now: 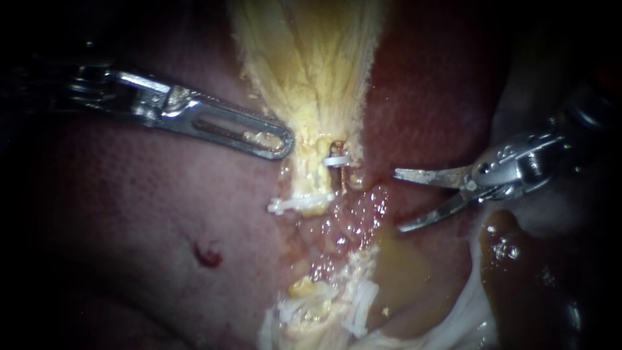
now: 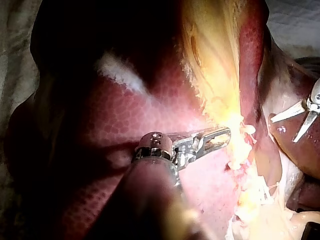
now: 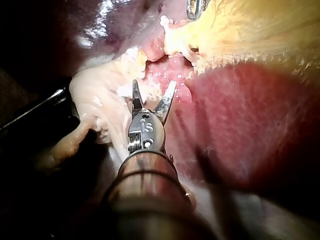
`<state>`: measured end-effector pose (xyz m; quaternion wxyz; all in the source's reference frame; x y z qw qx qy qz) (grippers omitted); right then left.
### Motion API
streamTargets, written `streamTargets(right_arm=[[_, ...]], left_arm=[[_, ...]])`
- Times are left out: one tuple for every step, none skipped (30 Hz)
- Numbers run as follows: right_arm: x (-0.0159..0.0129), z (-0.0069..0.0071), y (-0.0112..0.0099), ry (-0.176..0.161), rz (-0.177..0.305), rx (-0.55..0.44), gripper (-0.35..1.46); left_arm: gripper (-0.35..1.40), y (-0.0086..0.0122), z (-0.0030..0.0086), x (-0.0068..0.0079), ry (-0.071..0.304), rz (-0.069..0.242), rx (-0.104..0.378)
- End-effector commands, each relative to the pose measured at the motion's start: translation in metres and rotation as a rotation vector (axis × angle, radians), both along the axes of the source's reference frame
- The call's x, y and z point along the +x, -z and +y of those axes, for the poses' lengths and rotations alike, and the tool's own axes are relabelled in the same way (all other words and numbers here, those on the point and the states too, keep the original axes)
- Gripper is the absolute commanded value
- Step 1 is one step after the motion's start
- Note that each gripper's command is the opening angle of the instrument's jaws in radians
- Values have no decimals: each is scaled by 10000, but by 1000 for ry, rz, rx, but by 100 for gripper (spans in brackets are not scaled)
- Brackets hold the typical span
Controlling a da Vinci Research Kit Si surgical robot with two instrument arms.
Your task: Go back from the cut right tube
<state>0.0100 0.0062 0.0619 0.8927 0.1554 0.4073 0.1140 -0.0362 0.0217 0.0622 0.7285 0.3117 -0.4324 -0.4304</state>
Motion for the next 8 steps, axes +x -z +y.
streamTargets(right_arm=[[1, 0, 0, 0, 0, 0, 145], [1, 0, 1, 0, 0, 1, 145], [1, 0, 1, 0, 0, 1, 145], [1, 1, 2, 0, 0, 1, 145], [1, 1, 2, 0, 0, 1, 145], [1, 1, 2, 1, -2, 2, 145], [1, 1, 2, 1, -2, 2, 145], [1, 1, 3, 1, -2, 2, 145]], left_arm=[[-35, 0, 0, 0, 0, 1, 0], [-35, 0, 0, 0, 0, 1, 0], [-35, 0, 0, 0, 0, 1, 0], [-35, 0, 0, 0, 0, 1, 0], [-35, 0, 0, 0, 0, 1, 0], [-35, 0, 0, 0, 0, 1, 0], [-35, 0, 0, 0, 0, 1, 0], [-35, 0, 1, 1, 0, 1, 0]])
